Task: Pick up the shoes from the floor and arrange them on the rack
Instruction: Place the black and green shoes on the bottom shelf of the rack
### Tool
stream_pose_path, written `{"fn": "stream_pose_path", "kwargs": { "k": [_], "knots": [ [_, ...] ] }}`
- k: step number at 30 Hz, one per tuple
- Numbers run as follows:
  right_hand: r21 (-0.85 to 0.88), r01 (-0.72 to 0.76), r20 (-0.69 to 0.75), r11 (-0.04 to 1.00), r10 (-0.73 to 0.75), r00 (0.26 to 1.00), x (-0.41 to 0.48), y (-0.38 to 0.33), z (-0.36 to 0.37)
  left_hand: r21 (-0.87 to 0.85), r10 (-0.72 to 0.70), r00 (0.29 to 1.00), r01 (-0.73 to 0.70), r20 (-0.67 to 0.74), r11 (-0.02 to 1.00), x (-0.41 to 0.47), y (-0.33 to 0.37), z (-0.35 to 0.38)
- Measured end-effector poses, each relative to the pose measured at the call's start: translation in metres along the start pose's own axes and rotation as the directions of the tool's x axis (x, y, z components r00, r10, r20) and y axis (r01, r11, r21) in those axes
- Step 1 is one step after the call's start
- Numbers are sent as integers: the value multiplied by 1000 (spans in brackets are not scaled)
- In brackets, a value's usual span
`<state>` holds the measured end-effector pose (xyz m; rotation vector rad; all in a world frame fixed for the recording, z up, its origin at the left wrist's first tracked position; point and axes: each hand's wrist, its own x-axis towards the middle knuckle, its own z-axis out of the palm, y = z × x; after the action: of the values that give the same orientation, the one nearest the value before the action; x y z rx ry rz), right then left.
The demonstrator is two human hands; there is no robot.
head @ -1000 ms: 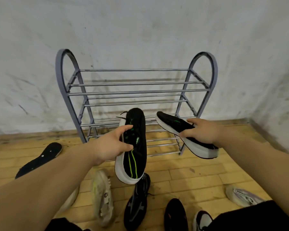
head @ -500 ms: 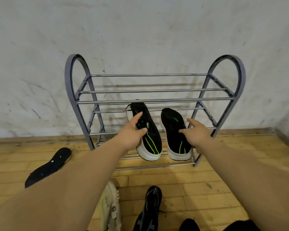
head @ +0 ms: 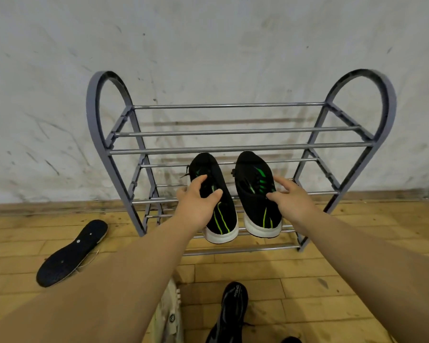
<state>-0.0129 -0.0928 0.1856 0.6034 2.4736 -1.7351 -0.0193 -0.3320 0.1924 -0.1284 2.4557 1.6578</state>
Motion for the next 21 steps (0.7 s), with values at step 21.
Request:
{"fn": "stream_pose_path", "kwargs": {
  "k": [21],
  "knots": [
    [173, -122, 326, 977, 60, 944, -48, 1, -34, -264, -114, 956, 188, 272, 946, -48, -4, -23]
  ]
}}
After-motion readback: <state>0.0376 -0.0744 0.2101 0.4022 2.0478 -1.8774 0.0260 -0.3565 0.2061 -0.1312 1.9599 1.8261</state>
